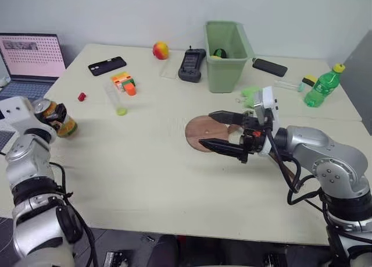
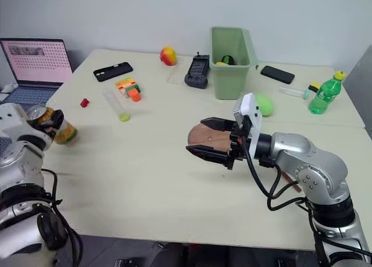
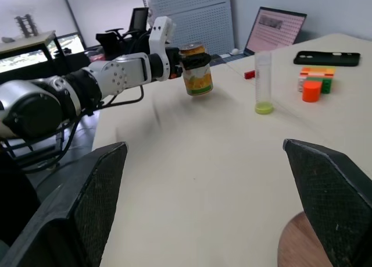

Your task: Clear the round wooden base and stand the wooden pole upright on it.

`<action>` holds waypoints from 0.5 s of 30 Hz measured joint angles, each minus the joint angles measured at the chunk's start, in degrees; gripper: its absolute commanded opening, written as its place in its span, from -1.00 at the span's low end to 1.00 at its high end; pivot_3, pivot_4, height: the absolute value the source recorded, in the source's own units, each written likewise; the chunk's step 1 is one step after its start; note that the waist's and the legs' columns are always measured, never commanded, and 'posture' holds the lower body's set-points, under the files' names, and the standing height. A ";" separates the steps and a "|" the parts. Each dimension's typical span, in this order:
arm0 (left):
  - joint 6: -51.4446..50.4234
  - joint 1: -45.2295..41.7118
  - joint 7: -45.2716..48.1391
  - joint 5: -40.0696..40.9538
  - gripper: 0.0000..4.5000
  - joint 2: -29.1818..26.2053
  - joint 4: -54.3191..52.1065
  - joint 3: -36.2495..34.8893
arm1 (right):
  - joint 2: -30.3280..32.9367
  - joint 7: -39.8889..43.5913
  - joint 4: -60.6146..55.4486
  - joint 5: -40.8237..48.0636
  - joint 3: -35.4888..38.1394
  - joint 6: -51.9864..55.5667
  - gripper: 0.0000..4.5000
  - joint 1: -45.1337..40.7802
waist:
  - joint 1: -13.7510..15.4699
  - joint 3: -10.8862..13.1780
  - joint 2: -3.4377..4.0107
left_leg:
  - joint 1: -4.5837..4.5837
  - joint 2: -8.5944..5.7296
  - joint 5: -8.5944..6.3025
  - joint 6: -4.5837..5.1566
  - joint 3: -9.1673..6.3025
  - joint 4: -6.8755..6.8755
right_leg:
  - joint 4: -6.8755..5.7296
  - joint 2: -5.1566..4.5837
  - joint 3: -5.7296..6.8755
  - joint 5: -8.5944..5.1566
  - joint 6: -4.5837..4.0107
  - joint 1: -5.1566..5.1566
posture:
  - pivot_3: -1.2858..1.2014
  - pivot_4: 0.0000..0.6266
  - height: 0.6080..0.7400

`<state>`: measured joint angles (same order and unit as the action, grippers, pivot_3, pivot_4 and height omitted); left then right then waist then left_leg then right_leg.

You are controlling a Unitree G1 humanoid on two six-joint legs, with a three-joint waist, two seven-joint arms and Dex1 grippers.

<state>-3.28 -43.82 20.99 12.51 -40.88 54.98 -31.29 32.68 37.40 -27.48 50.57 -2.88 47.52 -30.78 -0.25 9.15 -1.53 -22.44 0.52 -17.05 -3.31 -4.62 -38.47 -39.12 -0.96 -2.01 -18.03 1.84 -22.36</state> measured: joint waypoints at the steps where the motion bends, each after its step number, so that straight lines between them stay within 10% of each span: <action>1: 1.33 -1.79 0.49 -0.43 0.60 0.00 2.78 1.10 | 0.00 -0.26 -0.05 -0.01 0.05 0.11 1.00 0.05 | -0.25 0.00 0.00 | -0.03 0.00 0.00 0.00 0.00 0.00 | 0.00 -0.01 0.00 0.00 0.00 -0.03 | 0.03 -0.52 1.00; 15: 9.03 -7.86 -0.28 -3.55 0.97 -0.73 16.56 6.07 | 0.31 -2.70 -2.55 0.04 1.75 0.55 1.00 3.26 | -1.98 0.00 -0.01 | -0.48 0.02 -0.07 0.24 0.08 -0.41 | -1.05 -0.02 -0.12 -0.01 0.01 -0.88 | 0.03 -0.52 1.00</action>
<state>5.74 -51.68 20.71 8.97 -41.61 71.55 -25.22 32.99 34.71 -30.02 50.61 -1.13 48.07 -27.52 -2.23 9.15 -1.54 -22.92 0.54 -17.12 -3.07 -4.55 -38.89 -40.16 -0.98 -2.14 -18.05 1.86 -23.25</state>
